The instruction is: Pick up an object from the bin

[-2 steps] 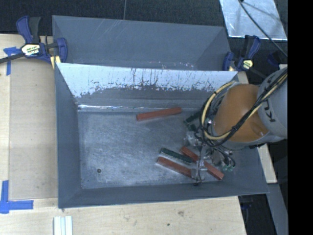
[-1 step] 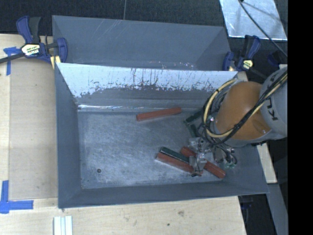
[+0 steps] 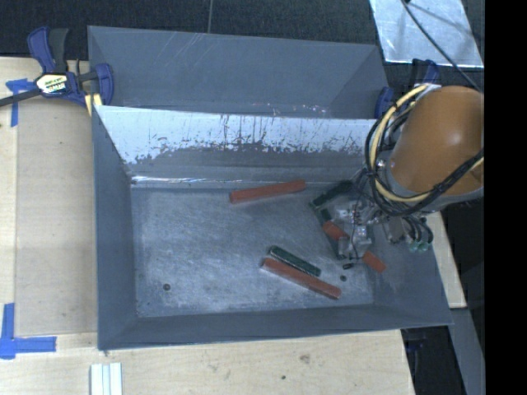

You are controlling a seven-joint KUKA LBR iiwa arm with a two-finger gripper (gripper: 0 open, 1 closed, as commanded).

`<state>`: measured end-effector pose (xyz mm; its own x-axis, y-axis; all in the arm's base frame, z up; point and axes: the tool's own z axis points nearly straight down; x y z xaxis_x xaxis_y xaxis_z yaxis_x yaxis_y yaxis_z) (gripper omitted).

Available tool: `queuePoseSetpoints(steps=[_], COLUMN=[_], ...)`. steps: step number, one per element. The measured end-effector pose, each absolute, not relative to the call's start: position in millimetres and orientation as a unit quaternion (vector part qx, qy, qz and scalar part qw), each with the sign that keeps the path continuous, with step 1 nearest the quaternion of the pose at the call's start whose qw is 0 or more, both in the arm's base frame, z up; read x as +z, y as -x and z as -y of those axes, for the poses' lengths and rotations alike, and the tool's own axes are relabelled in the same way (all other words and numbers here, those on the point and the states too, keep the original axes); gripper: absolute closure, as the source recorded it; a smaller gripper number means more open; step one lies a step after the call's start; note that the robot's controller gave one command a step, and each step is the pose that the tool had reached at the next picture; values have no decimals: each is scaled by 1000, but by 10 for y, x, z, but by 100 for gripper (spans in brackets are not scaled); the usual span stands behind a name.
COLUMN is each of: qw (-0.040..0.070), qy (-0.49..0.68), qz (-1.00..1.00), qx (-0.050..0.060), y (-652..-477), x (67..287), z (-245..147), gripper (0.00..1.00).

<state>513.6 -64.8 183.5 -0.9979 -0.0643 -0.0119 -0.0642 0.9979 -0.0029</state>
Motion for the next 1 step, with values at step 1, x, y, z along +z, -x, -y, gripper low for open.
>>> queuePoseSetpoints(steps=[1], qw=[2], qy=[5], qz=[-1000], qx=[0], y=[-5112], x=[2076], z=[713], gripper=[100])
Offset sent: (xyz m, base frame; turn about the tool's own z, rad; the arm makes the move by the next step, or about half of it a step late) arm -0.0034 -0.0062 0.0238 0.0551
